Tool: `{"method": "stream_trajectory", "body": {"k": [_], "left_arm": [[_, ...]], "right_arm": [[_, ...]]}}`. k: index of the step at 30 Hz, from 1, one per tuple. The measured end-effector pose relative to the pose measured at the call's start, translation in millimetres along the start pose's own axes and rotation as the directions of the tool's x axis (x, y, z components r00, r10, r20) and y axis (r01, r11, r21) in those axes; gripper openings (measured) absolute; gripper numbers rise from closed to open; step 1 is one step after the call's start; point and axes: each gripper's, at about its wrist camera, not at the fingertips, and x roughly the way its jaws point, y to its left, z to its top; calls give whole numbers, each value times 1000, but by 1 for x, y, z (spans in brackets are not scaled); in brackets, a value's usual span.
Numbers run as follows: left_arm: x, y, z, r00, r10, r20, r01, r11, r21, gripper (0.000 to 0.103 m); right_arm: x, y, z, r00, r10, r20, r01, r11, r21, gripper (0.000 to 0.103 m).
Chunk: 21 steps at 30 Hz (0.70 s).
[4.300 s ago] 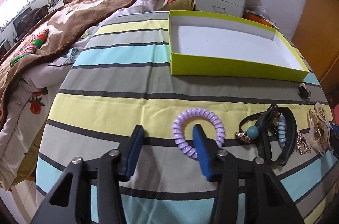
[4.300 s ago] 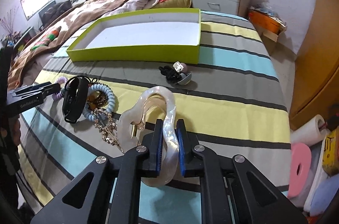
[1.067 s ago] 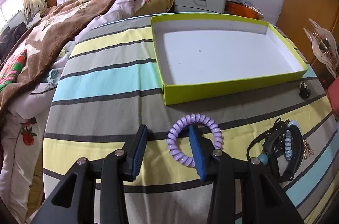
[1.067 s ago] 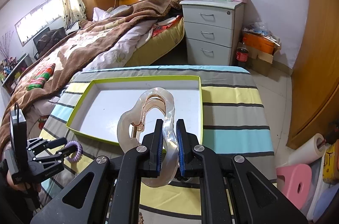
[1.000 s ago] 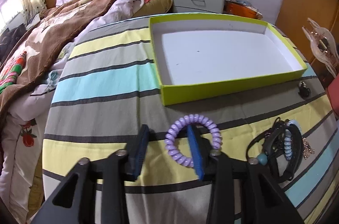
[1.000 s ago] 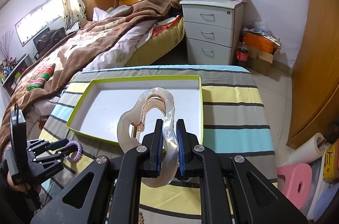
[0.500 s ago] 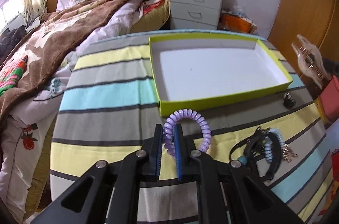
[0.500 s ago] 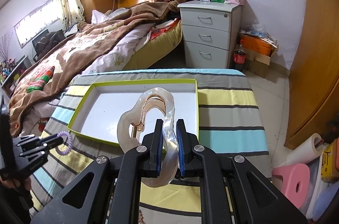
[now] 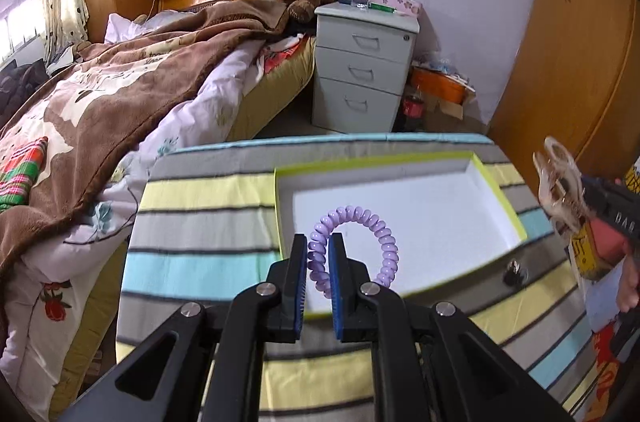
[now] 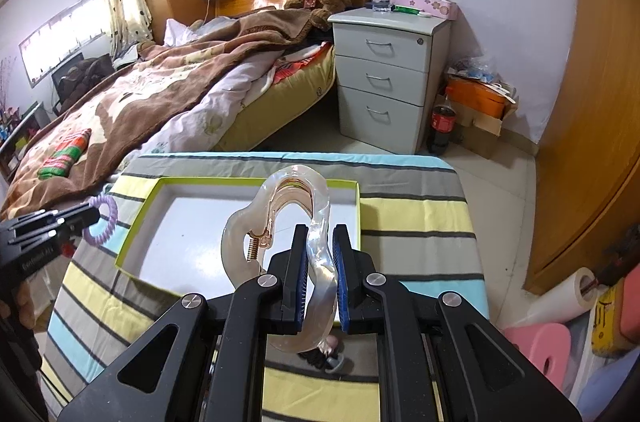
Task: Organize jewelry
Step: 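Carry the hair tie in the left gripper and claw clip in the right over the green box, then lower the hair tie and claw clip into the green box and open both grippers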
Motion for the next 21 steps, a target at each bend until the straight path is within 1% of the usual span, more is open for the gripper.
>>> {"method": "stream_trajectory", "body": {"k": [4, 9, 14, 21], "left_arm": [[12, 1, 14, 1000, -18, -4, 17, 1000, -20, 11], [40, 0, 24, 998, -38, -41, 36, 999, -39, 11], [70, -2, 27, 996, -47, -79, 42, 997, -63, 11], [103, -3, 22, 989, -52, -140, 41, 996, -86, 11]], "right_arm": [[17, 1, 6, 1000, -3, -25, 3, 1000, 1, 13], [47, 5, 10, 997, -4, -71, 3, 1000, -4, 13], [76, 7, 8, 992, -12, -126, 10, 1000, -17, 13], [100, 6, 2, 984, -32, -173, 26, 999, -41, 13]]}}
